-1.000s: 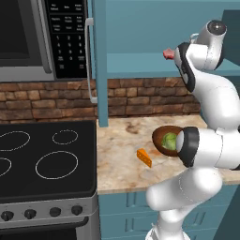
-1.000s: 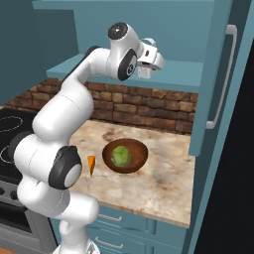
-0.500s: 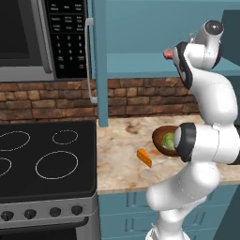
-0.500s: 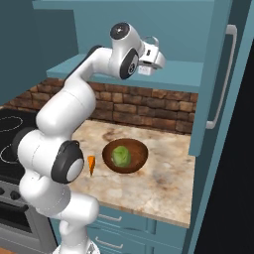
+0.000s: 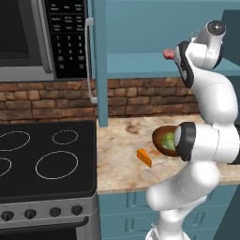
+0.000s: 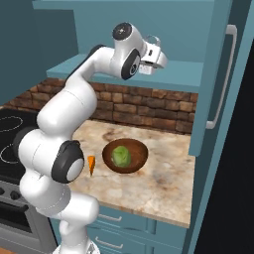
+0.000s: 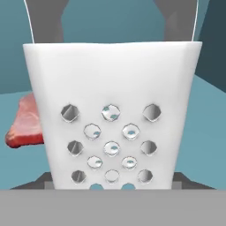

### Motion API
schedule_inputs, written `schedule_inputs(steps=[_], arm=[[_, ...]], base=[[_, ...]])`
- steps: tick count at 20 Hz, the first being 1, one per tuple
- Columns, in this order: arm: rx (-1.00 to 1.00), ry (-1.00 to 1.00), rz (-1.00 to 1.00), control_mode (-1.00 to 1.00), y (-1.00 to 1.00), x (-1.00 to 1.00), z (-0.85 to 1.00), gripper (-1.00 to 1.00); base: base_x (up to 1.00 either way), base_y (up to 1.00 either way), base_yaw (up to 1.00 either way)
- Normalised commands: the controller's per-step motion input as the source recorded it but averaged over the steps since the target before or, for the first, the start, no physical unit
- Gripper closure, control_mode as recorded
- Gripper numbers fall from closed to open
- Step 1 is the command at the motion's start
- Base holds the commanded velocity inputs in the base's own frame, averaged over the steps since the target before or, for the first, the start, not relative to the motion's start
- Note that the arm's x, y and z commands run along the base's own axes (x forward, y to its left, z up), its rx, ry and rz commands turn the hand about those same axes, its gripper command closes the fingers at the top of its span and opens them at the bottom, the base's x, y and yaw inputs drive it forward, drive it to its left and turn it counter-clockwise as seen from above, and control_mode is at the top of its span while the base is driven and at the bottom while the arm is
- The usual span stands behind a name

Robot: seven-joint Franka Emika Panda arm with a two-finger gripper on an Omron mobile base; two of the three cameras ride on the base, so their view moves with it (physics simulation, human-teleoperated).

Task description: Pick the cheese from the fridge and the cheese grater from the cabinet and place them next to the salad bowl.

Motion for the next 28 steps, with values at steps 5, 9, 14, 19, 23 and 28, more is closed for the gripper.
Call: schedule_inputs(steps=[5, 9, 14, 19, 23, 28], arm=[[0.04, -0.07, 0.00, -1.00, -0.14, -0.24, -0.07, 1.00], [0.03, -0.09, 0.00, -1.00, 0.00, -0.59, -0.05, 1.00], [0.00, -0.05, 0.02, -1.00, 0.12, -0.63, 0.00, 1.00], [0.00, -0.02, 0.01, -1.00, 0.16, -0.64, 0.02, 1.00], [-0.02, -0.03, 0.00, -1.00, 0.16, -0.67, 0.04, 1.00], [-0.03, -0.02, 0.00, -1.00, 0.16, -0.65, 0.00, 1.00]], base=[[0.00, 0.00, 0.00], [0.00, 0.00, 0.00], [0.00, 0.00, 0.00], [0.00, 0.00, 0.00], [0.00, 0.00, 0.00], [0.00, 0.00, 0.00]])
